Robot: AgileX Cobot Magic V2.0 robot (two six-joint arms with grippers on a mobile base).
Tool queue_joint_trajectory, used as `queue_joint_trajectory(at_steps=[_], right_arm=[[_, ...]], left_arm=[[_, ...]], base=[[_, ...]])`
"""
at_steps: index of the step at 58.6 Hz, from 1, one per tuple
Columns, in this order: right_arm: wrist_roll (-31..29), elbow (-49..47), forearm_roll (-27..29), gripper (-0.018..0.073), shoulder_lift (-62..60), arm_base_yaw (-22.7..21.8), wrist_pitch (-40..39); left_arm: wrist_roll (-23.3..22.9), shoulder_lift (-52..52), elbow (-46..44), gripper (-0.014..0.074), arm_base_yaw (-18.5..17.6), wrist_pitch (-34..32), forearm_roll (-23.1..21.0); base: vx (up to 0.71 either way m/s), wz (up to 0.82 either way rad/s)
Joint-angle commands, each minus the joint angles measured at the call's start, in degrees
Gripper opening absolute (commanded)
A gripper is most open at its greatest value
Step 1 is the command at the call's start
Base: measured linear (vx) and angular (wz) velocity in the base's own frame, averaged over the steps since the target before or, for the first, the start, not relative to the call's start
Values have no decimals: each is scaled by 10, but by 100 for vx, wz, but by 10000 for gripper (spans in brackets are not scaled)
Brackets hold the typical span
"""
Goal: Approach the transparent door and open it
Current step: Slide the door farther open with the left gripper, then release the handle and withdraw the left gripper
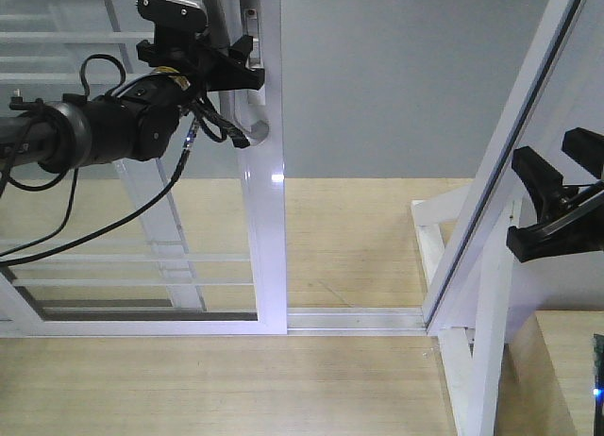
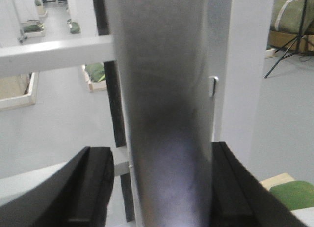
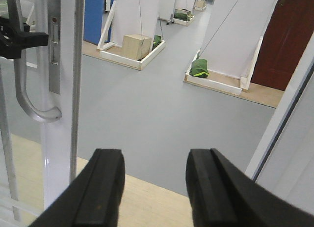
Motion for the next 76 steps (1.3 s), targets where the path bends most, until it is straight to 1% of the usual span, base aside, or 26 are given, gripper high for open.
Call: queue_joint_trajectory(at_steps=[1,8,18,25,35,39,44,52,63,70,76], right_arm=[[-4,-17,2,374,0,-3,-47],[-4,-17,2,374,0,-3,-47],[-4,-17,2,374,0,-3,-47],[-4,-17,2,374,0,-3,-47],[-4,-17,2,374,0,-3,-47],[-4,-17,2,374,0,-3,-47],[-4,-17,2,374,0,-3,-47],[-4,-17,2,374,0,-3,-47],[-4,-17,2,374,0,-3,-47],[-4,-17,2,374,0,-3,-47],[-4,-17,2,374,0,-3,-47]], left_arm=[[7,-47,-19,460,35,-21,-54],[10,-66,-19,460,50,18,-82],[11,-90,-19,460,77,73,-79],[12,-102,-19,460,94,99,-79],[55,-119,-19,460,120,138,-79],[66,-129,-19,460,129,161,-79],[66,-139,-19,460,141,196,-79],[66,-159,-19,460,160,235,-69],[70,-181,-19,460,192,279,-69],[70,-188,-19,460,209,313,-49],[70,-197,-18,460,211,373,-45]], base=[[0,0],[0,0],[0,0],[0,0],[0,0],[0,0],[0,0],[0,0],[0,0],[0,0],[0,0]])
